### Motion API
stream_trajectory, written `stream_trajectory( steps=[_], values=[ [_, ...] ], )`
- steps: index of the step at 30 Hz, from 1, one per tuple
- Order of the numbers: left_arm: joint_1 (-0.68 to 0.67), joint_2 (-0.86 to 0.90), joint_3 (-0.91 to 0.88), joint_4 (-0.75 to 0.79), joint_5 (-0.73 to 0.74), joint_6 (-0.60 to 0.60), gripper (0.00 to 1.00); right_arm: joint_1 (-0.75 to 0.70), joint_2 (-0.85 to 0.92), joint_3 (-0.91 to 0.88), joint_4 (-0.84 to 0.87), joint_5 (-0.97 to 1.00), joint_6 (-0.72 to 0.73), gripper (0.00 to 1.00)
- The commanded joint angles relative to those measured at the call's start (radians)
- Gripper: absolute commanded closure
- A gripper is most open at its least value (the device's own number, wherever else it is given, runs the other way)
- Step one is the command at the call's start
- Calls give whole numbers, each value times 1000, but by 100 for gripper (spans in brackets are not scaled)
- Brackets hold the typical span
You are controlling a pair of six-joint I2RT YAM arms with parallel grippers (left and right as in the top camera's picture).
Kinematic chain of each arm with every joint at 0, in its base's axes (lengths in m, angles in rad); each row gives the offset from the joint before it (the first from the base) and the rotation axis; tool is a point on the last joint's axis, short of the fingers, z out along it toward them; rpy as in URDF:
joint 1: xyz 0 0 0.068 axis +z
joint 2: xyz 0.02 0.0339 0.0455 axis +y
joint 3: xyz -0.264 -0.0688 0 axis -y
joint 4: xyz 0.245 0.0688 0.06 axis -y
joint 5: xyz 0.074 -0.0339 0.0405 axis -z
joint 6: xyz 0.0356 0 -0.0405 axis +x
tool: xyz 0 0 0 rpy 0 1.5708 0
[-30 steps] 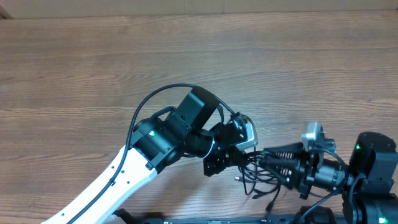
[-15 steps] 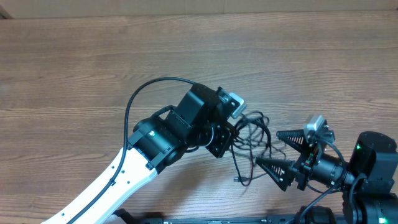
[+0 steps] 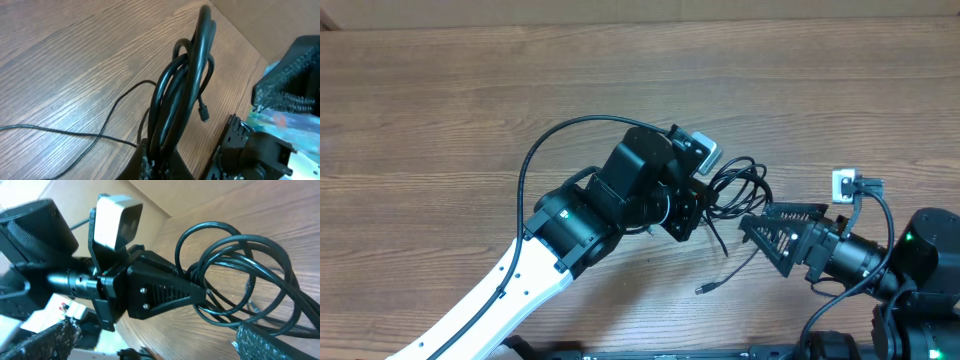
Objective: Untangle cables
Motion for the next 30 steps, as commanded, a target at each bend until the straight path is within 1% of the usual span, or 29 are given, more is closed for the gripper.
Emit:
stream_trajectory(
  steps=[1, 4, 8, 9, 10, 11, 17, 19, 20, 21, 22, 25, 27, 30],
  values=[
    [-24, 1, 10, 39, 144, 132, 96, 3, -8, 9, 13, -4, 126, 0],
    [-55, 1, 10, 68, 159, 185, 95, 3, -8, 9, 22, 11, 161, 1],
    [-82, 1, 10, 74, 160, 210, 96, 3, -8, 9, 15, 28, 161, 14],
    [-90, 1, 10, 74, 160, 217, 96, 3, -8, 9, -4, 54, 161, 20],
    [-95, 1, 10, 74, 161, 225, 96, 3, -8, 9, -18, 89, 161, 23],
    [-101, 1, 10, 74, 165, 239, 96, 3, -8, 9, -48, 160, 161, 29],
    [-101, 1, 10, 74, 216, 283, 94, 3, -8, 9, -69, 186, 161, 34],
    [-101, 1, 10, 73, 215, 313, 92, 3, -8, 9, -68, 187, 161, 36],
    [-101, 1, 10, 65, 216, 332, 90, 3, -8, 9, -69, 186, 160, 38],
    [-101, 1, 10, 58, 213, 336, 87, 3, -8, 9, -69, 186, 160, 42],
    [-101, 1, 10, 52, 211, 347, 87, 3, -8, 9, -69, 186, 160, 50],
    [-101, 1, 10, 52, 211, 350, 88, 3, -8, 9, -69, 186, 160, 68],
    [-100, 1, 10, 55, 211, 350, 90, 3, -8, 9, -69, 190, 156, 79],
    [-101, 1, 10, 56, 211, 350, 92, 3, -8, 9, -69, 190, 156, 88]
  ],
)
